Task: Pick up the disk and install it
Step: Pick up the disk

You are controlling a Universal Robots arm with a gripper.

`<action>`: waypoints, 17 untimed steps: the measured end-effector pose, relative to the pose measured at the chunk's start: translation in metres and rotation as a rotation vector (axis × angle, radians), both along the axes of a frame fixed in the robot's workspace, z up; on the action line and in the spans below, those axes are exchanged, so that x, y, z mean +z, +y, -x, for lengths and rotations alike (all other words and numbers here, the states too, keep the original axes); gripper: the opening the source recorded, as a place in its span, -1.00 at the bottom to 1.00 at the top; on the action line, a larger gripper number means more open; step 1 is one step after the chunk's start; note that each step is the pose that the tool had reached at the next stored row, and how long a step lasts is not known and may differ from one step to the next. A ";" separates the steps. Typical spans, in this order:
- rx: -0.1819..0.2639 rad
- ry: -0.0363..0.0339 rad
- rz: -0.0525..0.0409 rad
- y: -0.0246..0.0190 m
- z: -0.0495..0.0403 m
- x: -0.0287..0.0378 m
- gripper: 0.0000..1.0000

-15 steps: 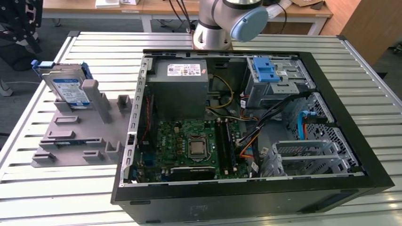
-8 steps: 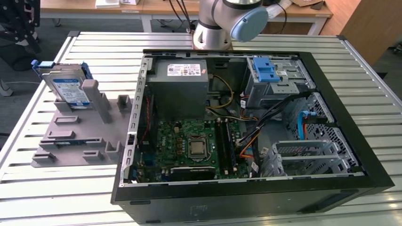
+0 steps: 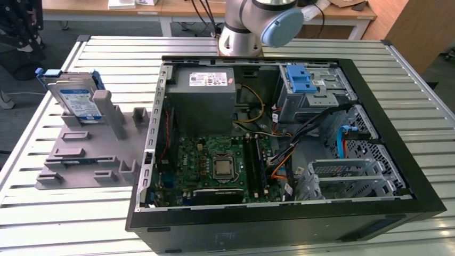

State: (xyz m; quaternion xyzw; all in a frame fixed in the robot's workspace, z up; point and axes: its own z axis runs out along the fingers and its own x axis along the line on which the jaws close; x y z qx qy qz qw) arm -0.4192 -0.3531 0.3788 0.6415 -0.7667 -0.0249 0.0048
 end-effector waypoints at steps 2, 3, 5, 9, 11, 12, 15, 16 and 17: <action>0.028 0.0000 0.0000 0.0000 0.0000 0.0000 -0.79; 0.042 0.0000 0.0000 0.0000 0.0000 0.0000 -0.79; 0.069 0.0000 -0.0001 0.0000 0.0000 0.0000 -0.79; 0.112 0.0000 0.0000 0.0000 0.0000 0.0000 -0.79; 0.112 0.0000 0.0000 0.0000 0.0000 0.0000 -0.79; 0.112 0.0000 0.0000 0.0000 0.0000 0.0000 -0.79; 0.113 0.0000 0.0000 0.0000 0.0000 0.0000 -0.79; 0.117 0.0000 0.0000 0.0000 0.0000 0.0000 -0.79; 0.127 -0.0001 0.0000 0.0000 0.0000 -0.0001 -0.79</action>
